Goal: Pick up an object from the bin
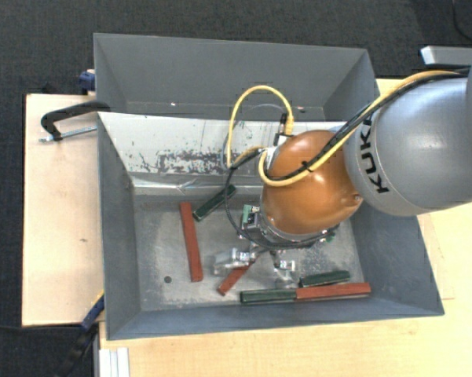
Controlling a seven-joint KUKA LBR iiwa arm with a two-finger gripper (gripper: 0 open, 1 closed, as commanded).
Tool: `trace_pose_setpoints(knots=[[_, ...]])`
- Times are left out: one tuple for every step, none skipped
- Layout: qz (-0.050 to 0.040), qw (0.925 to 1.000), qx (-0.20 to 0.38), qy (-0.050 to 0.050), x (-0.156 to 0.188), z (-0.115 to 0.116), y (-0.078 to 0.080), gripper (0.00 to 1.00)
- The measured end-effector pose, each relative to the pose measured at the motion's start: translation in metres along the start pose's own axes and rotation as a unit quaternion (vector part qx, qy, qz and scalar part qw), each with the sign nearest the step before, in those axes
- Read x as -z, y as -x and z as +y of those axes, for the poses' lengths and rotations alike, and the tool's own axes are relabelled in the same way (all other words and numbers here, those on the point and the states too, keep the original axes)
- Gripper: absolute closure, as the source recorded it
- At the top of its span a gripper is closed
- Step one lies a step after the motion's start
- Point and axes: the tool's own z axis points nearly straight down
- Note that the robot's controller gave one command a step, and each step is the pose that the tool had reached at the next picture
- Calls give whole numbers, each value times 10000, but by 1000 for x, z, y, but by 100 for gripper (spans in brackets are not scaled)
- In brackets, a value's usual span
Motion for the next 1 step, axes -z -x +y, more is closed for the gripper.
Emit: trace_pose_setpoints(knots=[[-16, 9856, 1690, -11, -14, 8, 23, 100]])
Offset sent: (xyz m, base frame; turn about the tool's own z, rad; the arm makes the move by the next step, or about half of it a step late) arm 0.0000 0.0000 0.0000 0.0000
